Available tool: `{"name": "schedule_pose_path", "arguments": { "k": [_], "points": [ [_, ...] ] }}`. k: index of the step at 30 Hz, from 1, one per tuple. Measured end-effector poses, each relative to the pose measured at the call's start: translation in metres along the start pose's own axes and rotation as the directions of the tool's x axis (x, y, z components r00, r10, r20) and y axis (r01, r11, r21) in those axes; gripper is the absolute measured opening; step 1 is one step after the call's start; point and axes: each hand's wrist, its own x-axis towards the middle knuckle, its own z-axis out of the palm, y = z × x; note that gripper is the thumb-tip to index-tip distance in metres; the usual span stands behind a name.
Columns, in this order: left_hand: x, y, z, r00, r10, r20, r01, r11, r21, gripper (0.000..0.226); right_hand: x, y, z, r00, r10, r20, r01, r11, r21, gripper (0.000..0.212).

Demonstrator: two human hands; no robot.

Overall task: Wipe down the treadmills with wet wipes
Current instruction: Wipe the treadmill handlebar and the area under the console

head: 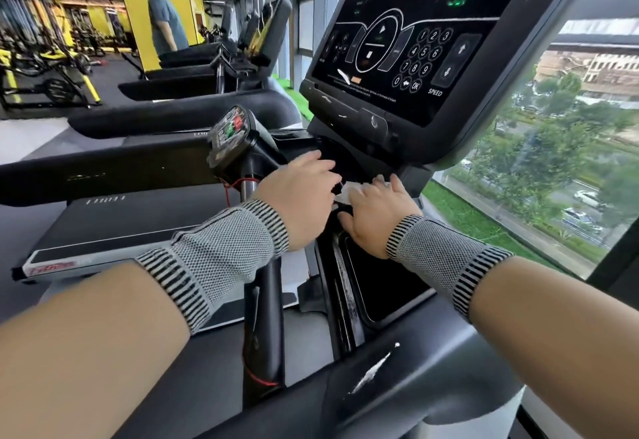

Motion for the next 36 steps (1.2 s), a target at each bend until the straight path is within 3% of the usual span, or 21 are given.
{"name": "schedule_pose_path", "arguments": {
  "k": [2,5,12,18,22,27,31,36],
  "points": [
    [0.007,-0.018,-0.001,0.999,-0.002,0.041,-0.007,0.973,0.229,0.050,0.012,-0.002,-0.004,0.999,0.023,0.040,-0.023,1.000,0.007,0.066],
    [0.005,-0.040,0.003,0.986,-0.105,0.130,0.060,0.948,0.312,0.066,0.024,-0.011,-0.006,0.995,0.061,0.073,-0.067,0.994,0.086,0.073],
    [0.002,-0.047,0.011,0.982,-0.139,0.124,0.106,0.964,0.242,0.077,0.043,-0.020,-0.009,0.985,0.119,0.122,-0.133,0.985,0.110,0.076],
    [0.000,-0.047,0.014,0.988,-0.141,0.059,0.127,0.972,0.197,0.076,0.032,-0.012,-0.003,0.991,0.078,0.111,-0.073,0.996,-0.045,0.078],
    [0.002,-0.051,0.004,0.980,-0.184,0.081,0.173,0.977,0.126,0.067,0.059,-0.018,-0.012,0.987,0.100,0.125,-0.108,0.992,0.059,0.070],
    [-0.008,-0.073,-0.003,0.977,-0.187,0.098,0.171,0.974,0.150,0.061,0.038,-0.013,-0.003,0.990,0.113,0.089,-0.116,0.993,0.034,0.068],
    [-0.013,-0.068,0.007,0.980,-0.199,0.028,0.195,0.974,0.115,0.062,0.059,-0.020,-0.013,0.984,0.141,0.107,-0.155,0.978,0.141,0.067],
    [-0.016,-0.069,0.008,0.981,-0.196,0.014,0.193,0.976,0.103,0.063,0.080,-0.036,-0.006,0.995,-0.090,-0.035,0.097,0.960,0.263,0.044]
  ]
}}
